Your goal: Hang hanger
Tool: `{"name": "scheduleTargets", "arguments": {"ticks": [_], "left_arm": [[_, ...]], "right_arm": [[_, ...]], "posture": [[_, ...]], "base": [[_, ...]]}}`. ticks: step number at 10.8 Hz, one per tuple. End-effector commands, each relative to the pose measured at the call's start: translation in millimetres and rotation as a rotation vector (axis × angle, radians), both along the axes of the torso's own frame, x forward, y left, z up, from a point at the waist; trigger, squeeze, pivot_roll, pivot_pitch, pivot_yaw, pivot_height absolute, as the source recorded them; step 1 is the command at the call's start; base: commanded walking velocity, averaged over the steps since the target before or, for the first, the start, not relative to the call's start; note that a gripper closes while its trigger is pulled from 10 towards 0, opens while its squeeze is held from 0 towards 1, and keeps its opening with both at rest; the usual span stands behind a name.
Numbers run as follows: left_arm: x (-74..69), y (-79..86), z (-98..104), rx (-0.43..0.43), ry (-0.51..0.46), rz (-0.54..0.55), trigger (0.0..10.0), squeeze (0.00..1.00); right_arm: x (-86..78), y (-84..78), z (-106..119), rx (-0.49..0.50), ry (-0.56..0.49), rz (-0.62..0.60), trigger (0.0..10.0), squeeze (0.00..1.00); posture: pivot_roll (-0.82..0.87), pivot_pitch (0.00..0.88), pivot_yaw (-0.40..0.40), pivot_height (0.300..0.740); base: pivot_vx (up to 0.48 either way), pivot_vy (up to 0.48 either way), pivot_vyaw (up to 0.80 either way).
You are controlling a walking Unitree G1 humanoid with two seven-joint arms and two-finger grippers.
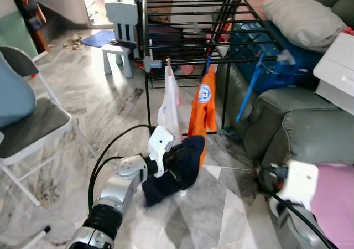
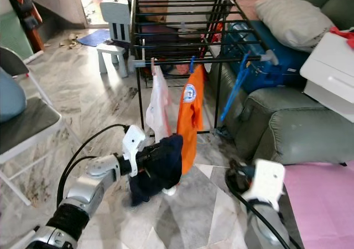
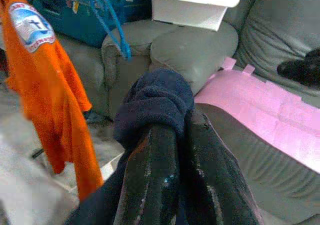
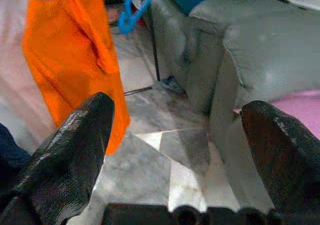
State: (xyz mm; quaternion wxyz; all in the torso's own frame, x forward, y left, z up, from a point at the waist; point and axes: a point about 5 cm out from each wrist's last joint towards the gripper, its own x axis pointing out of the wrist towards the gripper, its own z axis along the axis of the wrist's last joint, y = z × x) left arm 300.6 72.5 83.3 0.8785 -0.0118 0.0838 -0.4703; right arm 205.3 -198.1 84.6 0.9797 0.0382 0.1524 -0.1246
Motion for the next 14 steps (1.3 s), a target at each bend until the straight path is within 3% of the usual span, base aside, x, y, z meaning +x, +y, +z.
{"name": "scheduleTargets", "arguments": {"ticks": [1,6,11,14], "left_arm": [[1.1,-1.2,7.6,-0.027,-0.023,0.006,10.0,0.0],[7.0,-9.2,14.2,-0.066,-0.025,0.014,10.0,0.0],[-1.2,-24.0,10.7,-0.08,-0.012,-0.036,10.0,0.0],[-1.9,-24.9,9.7,-0.076,0.0,-0.048,10.0,0.0]], "right_arm": [[-0.2,-2.1,5.7,-0.009,-0.027,-0.02,10.0,0.0],[2.7,-2.0,4.7,-0.015,-0.032,-0.018,10.0,0.0],[2.9,-2.3,5.4,-0.017,-0.043,-0.017,10.0,0.0],[6.5,-3.7,6.6,-0.013,-0.052,-0.041,10.0,0.0]], "posture": [[-0.05,0.0,-0.019,0.74],[-0.05,0.0,-0.017,0.74],[-0.05,0.0,-0.016,0.74],[-0.05,0.0,-0.018,0.74]], "base": [[0.0,0.0,-0.46],[0.303,0.05,-0.11],[0.391,0.278,0.0],[0.409,0.0,-0.27]]}}
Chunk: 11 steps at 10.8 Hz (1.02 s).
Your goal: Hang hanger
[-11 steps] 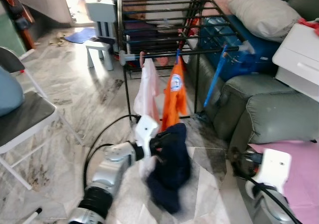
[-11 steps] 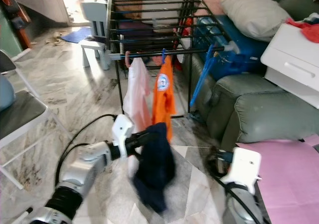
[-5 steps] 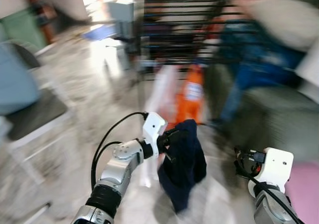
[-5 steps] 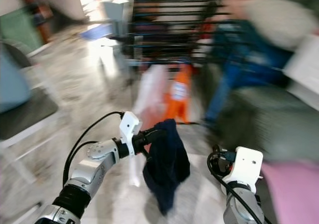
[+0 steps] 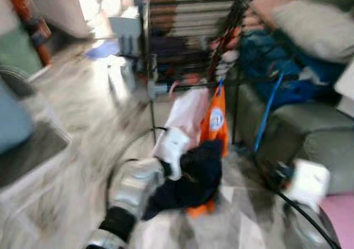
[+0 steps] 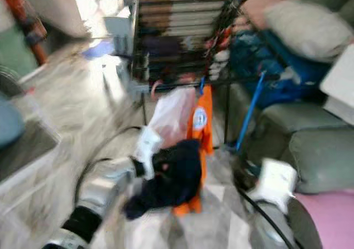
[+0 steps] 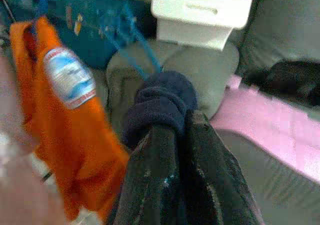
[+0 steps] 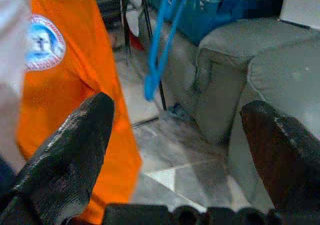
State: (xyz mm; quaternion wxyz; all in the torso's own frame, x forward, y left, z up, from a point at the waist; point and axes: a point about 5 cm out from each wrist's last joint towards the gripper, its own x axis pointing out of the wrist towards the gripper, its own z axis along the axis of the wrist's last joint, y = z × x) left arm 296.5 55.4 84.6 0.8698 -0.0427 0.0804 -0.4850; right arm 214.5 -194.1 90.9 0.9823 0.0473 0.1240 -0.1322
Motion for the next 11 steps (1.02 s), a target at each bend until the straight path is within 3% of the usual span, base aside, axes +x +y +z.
{"name": "scheduleTargets", "arguments": {"ticks": [1,3,5,8,11], "left_arm": [[2.1,-7.8,8.3,-0.015,-0.023,-0.018,10.0,0.0],[3.0,-9.1,9.1,-0.017,-0.028,-0.019,10.0,0.0],[1.5,-10.6,10.1,-0.027,-0.029,-0.027,10.0,0.0],[4.1,-10.3,11.3,-0.029,-0.026,-0.011,10.0,0.0],[1.5,-10.2,10.8,-0.035,-0.031,-0.021,10.0,0.0]], "right_arm": [[-2.9,-7.8,0.1,-0.021,0.006,-0.023,10.0,0.0],[-1.8,-9.4,0.5,-0.025,0.004,-0.025,10.0,0.0],[-0.5,-9.2,1.2,-0.029,0.002,-0.023,10.0,0.0],[0.8,-6.6,0.9,-0.032,0.004,0.002,10.0,0.0],[-1.3,-3.1,-1.5,-0.033,0.011,0.018,10.0,0.0]], "posture": [[-0.05,0.0,-0.017,0.74],[-0.05,0.0,-0.018,0.74],[-0.05,0.0,-0.019,0.74],[-0.05,0.0,-0.022,0.74],[-0.05,0.0,-0.018,0.74]], "base": [[0.0,0.0,-0.74],[0.0,0.0,0.0],[0.349,0.0,-0.76],[0.095,0.0,0.0],[0.306,0.0,0.0]]}}
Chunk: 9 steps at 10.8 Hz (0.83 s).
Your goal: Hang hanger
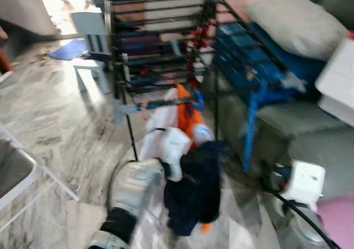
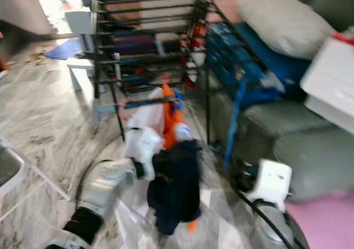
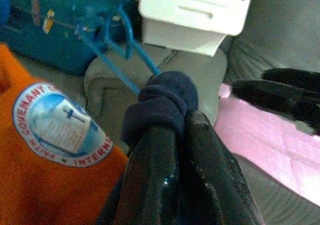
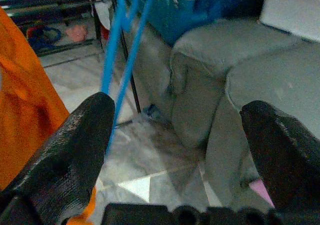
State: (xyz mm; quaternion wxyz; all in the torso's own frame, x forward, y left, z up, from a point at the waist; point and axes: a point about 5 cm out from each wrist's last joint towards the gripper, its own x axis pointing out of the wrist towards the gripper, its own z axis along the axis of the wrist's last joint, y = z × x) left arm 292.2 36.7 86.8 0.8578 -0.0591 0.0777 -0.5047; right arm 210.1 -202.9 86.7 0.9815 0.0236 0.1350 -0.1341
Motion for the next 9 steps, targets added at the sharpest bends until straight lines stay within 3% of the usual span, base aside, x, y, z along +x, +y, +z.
{"name": "scheduleTargets", "arguments": {"ticks": [1,6,9], "left_arm": [[5.6,8.0,8.1,0.004,-0.04,0.016,10.0,0.0],[5.1,7.6,6.7,0.008,-0.03,0.018,10.0,0.0],[10.6,10.5,6.3,0.036,-0.024,0.054,10.0,0.0]], "right_arm": [[2.7,6.2,2.4,0.011,-0.015,0.017,10.0,0.0],[4.7,8.2,0.4,0.014,0.0,0.052,10.0,0.0],[12.8,15.8,-3.9,0.049,0.032,0.158,10.0,0.0]], "posture": [[-0.05,0.0,-0.019,0.74],[-0.05,0.0,-0.02,0.74],[-0.04,0.0,-0.025,0.74]], "base": [[0.307,0.0,0.0],[0.053,0.0,0.0],[0.0,0.0,0.0]]}}
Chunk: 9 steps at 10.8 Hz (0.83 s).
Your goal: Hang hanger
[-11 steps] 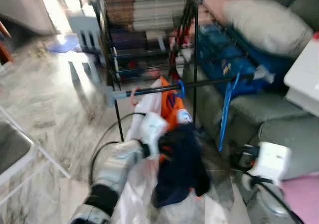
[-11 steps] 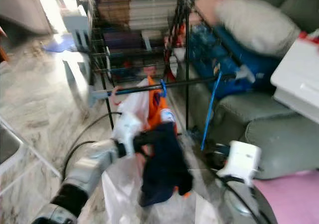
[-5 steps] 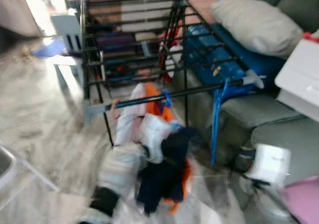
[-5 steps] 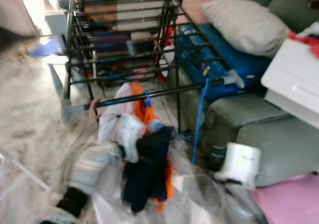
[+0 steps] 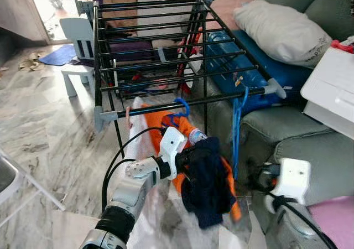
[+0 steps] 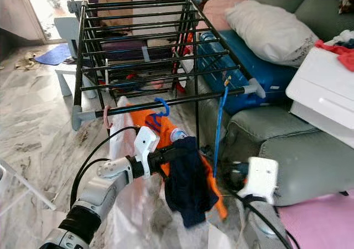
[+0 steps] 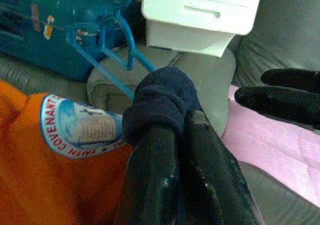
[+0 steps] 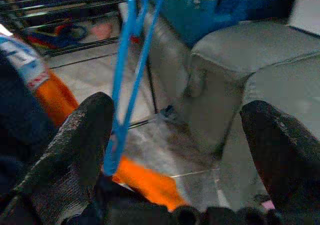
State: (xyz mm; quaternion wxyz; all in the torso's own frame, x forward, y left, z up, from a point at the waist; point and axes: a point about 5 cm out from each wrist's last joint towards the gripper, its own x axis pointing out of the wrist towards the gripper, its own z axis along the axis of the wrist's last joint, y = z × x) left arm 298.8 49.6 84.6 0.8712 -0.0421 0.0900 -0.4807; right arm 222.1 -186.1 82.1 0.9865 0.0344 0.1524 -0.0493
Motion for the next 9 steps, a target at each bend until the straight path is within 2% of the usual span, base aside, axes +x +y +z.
{"name": "scheduleTargets", "arguments": {"ticks": [1,3,4,8,9], "left_arm": [[8.9,5.2,7.4,0.024,-0.038,0.019,10.0,0.0],[16.6,18.1,8.4,0.06,-0.054,0.05,10.0,0.0],[19.6,24.3,9.1,0.075,-0.056,0.066,10.0,0.0],[15.9,32.5,7.4,0.109,-0.074,0.039,10.0,0.0],[15.7,33.0,7.4,0.11,-0.074,0.036,10.0,0.0]], "right_arm": [[5.8,8.2,0.6,0.016,0.001,0.069,10.0,0.0],[15.2,17.1,1.2,0.015,-0.004,0.134,10.0,0.0],[25.7,15.3,3.8,0.0,-0.012,0.144,10.0,0.0],[83.1,-7.2,14.8,-0.033,0.026,0.121,10.0,0.0],[91.2,-8.6,15.4,-0.004,0.036,0.121,10.0,0.0]], "posture": [[-0.04,0.0,-0.025,0.74],[-0.03,0.0,-0.027,0.74],[-0.02,0.0,-0.028,0.74],[0.02,0.0,-0.027,0.74],[0.02,0.0,-0.028,0.74]], "base": [[0.0,0.0,0.0],[0.0,0.0,0.0],[0.0,0.0,0.0],[0.0,0.0,0.0],[0.0,0.0,0.0]]}}
